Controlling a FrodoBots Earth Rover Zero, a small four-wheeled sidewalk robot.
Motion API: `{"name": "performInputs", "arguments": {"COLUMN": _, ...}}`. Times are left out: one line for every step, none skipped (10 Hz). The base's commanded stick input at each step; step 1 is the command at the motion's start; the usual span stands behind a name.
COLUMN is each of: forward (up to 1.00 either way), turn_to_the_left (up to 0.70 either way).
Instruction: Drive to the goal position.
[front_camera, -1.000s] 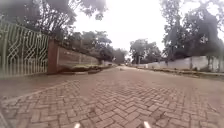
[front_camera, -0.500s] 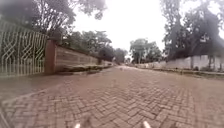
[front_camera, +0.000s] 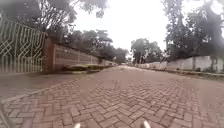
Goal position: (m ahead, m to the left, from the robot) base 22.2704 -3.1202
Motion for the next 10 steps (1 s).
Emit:
{"name": "performInputs", "arguments": {"forward": 0.5, "turn_to_the_left": 0.0}}
{"name": "performInputs", "arguments": {"forward": 0.5, "turn_to_the_left": 0.0}}
{"name": "performInputs", "arguments": {"forward": 0.5, "turn_to_the_left": -0.5}}
{"name": "performInputs", "arguments": {"forward": 0.5, "turn_to_the_left": -0.5}}
{"name": "performInputs", "arguments": {"forward": 0.5, "turn_to_the_left": -0.5}}
{"name": "performInputs", "arguments": {"forward": 0.5, "turn_to_the_left": -0.5}}
{"name": "performInputs", "arguments": {"forward": 0.5, "turn_to_the_left": -0.5}}
{"name": "performInputs", "arguments": {"forward": 0.5, "turn_to_the_left": -0.3}}
{"name": "performInputs", "arguments": {"forward": 0.5, "turn_to_the_left": -0.04}}
{"name": "performInputs", "arguments": {"forward": 0.5, "turn_to_the_left": 0.12}}
